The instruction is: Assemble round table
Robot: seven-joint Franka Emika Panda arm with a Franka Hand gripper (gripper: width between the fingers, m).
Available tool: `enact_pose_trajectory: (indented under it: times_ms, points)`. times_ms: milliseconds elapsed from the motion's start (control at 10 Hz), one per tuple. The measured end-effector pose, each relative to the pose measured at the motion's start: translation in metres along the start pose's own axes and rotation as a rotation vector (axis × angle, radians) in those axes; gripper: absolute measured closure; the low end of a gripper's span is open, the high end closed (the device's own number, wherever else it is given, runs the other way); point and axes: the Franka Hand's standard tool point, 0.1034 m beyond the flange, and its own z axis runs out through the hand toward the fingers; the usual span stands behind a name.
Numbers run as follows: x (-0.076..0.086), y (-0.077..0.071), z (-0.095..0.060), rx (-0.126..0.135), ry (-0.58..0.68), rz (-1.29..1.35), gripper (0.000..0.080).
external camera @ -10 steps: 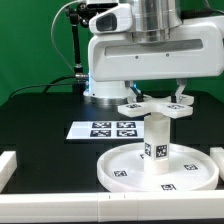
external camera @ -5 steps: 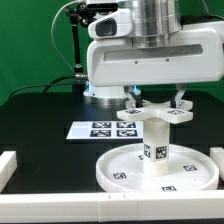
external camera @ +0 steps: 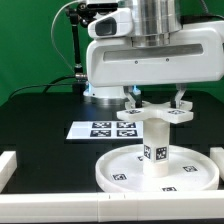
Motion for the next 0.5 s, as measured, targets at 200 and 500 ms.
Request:
enact_pose_trajectory:
  times_ms: [200,500]
  points:
    - [0.0000,-0.0001,0.0000,0.000,0.000,0.018,0.0358]
    - [0.0008,-0.0011,0.0004,0.009,0.008,0.279,0.0358]
